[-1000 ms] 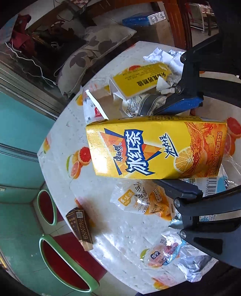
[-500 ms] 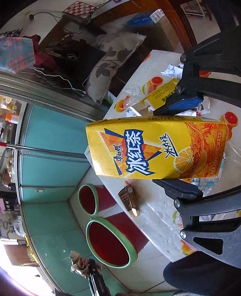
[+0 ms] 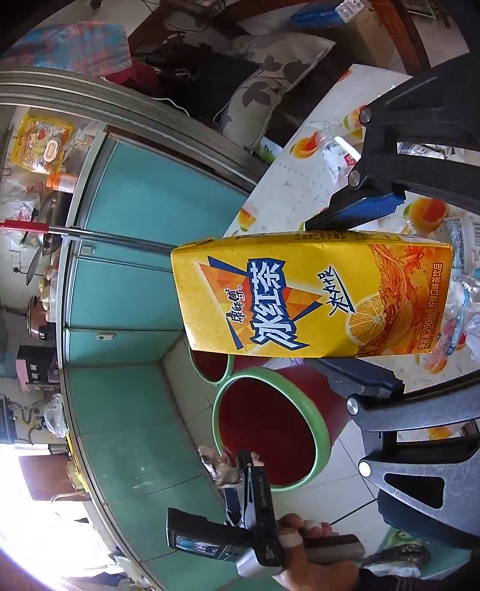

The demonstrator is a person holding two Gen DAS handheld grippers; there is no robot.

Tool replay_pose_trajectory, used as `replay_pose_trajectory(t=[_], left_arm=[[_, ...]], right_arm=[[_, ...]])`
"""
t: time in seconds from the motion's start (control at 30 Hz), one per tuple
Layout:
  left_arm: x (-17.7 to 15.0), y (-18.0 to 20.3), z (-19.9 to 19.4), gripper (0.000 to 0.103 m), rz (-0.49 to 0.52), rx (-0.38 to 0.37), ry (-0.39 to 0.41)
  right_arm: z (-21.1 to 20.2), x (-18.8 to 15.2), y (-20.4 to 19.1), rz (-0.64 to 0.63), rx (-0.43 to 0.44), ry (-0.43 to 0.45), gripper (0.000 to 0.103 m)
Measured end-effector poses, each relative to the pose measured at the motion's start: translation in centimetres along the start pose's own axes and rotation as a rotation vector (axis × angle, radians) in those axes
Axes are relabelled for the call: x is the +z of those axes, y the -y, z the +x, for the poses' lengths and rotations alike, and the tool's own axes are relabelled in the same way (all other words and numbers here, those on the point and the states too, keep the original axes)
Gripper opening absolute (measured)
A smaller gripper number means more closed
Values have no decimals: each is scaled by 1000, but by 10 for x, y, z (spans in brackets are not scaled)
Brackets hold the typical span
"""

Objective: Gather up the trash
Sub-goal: 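Carry the wrapper into the red bin and open the left tool while the right tool lifts the carton, then lower the yellow carton into the red bin and open the right tool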

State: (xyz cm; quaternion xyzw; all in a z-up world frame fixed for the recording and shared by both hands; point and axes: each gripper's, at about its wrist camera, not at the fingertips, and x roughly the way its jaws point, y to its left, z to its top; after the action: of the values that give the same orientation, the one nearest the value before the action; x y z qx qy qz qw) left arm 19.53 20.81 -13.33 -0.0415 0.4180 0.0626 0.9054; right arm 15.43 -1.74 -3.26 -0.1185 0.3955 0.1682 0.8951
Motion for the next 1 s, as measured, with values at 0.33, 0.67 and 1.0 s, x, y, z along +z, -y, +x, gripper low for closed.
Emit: replay_pose_trajectory(t=[0.33, 0.67, 1.0], left_arm=[[-6, -44, -24, 98, -93, 19, 65], [-30, -107, -71, 100, -215, 120, 127], [-50, -130, -85, 101, -238, 154, 120]], right_arm=[[34, 42, -60, -51, 101, 20, 62], [109, 85, -161, -123, 231, -9, 62], [165, 90, -207, -164, 241, -74, 68]])
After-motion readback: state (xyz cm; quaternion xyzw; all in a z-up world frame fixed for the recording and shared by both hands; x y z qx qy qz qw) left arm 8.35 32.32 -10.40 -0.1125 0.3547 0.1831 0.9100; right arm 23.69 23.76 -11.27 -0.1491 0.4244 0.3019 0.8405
